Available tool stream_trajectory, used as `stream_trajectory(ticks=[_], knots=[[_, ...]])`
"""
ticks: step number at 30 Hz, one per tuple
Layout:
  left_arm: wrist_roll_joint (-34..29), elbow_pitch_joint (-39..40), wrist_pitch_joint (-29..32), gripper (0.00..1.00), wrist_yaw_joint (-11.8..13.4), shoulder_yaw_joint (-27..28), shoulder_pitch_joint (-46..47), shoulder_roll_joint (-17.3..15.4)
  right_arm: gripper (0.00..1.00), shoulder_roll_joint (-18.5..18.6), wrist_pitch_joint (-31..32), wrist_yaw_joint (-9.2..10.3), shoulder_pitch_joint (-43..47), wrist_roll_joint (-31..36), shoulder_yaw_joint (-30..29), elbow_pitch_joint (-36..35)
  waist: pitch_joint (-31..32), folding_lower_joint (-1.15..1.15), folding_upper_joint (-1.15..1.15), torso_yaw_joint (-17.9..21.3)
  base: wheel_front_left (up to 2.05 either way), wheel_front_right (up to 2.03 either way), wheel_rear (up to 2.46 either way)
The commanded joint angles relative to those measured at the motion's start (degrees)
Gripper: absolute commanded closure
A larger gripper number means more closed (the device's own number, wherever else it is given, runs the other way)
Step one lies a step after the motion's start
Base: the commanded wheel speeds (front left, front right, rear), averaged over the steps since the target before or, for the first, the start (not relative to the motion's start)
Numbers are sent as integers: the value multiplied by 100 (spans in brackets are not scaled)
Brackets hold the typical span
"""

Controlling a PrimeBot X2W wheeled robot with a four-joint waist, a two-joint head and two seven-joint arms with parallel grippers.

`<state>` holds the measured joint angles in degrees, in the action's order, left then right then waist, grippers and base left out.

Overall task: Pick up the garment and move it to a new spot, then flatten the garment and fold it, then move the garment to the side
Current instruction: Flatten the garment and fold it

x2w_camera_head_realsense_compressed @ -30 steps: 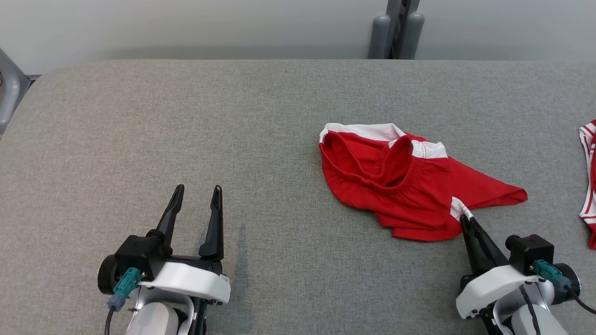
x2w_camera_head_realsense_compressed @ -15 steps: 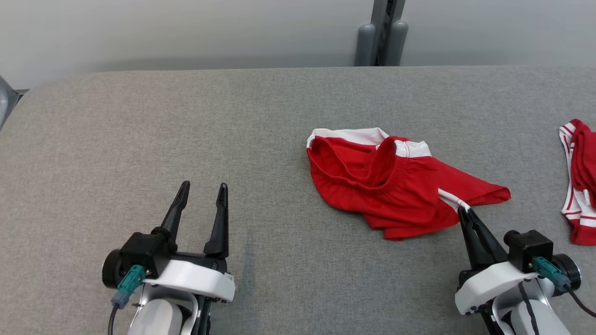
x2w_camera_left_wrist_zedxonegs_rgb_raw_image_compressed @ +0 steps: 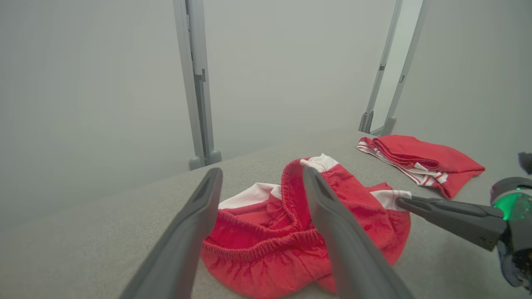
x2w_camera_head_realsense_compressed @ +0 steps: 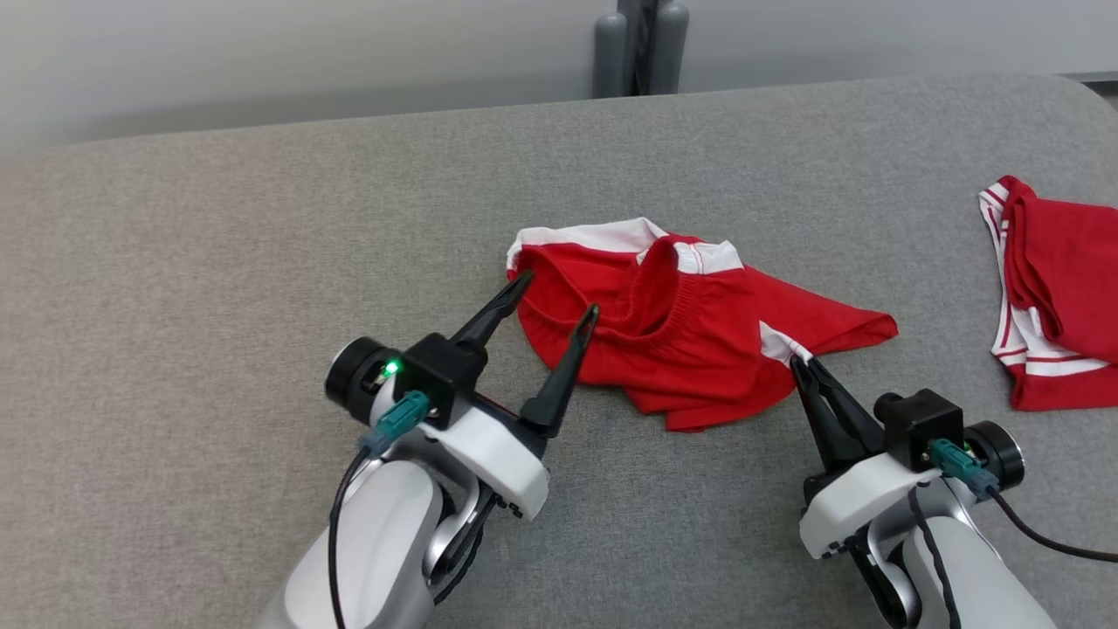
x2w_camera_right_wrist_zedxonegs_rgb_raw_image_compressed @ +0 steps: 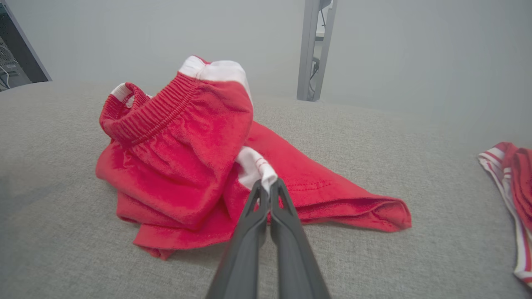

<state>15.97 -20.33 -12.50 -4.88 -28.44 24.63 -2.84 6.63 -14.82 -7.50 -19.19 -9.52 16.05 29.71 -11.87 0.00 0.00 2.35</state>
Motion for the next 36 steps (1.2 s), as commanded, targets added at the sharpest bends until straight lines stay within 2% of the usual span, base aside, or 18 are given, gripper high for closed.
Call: stream_trajectory(ticks=[1, 7, 11, 12, 13, 16, 25, 27, 36], knots=[[63, -97, 101, 0, -69, -124, 218, -17, 100, 4, -28, 1, -109, 25, 58, 42, -126, 0, 0, 135, 0, 0, 0], [408, -555, 776, 0, -223, -771, 880, -17, 100, -69, -41, 1, -396, 4, 298, 206, -407, 0, 0, 407, 0, 0, 0], [1111, -624, 1100, 0, -254, -1018, 1150, -21, 100, -128, -45, 1, -537, -37, 411, 219, -570, 0, 0, 543, 0, 0, 0], [1111, -624, 1100, 0, -254, -1018, 1150, -21, 100, -128, -45, 1, -537, -37, 411, 219, -570, 0, 0, 543, 0, 0, 0], [1437, -642, 1219, 0, -262, -1101, 1290, -18, 100, -148, -46, 1, -570, -60, 442, 218, -640, 0, 0, 589, 0, 0, 0], [1654, -712, 1307, 0, -264, -1145, 1428, -25, 100, -167, -47, 1, -616, -58, 494, 219, -694, 0, 0, 620, 0, 0, 0], [2164, -1081, 1389, 0, -85, -1397, 1866, -20, 100, -217, -48, 1, -711, -64, 651, 231, -773, 0, 0, 704, 0, 0, 0], [2680, -1040, 1428, 0, -79, -1432, 1861, -20, 100, -229, -48, 1, -716, -74, 684, 241, -760, 0, 0, 713, 0, 0, 0], [3630, -1024, 1505, 0, 221, -1770, 2173, -17, 100, -245, -48, 1, -759, -86, 760, 222, -835, 0, 0, 759, 0, 0, 0]])
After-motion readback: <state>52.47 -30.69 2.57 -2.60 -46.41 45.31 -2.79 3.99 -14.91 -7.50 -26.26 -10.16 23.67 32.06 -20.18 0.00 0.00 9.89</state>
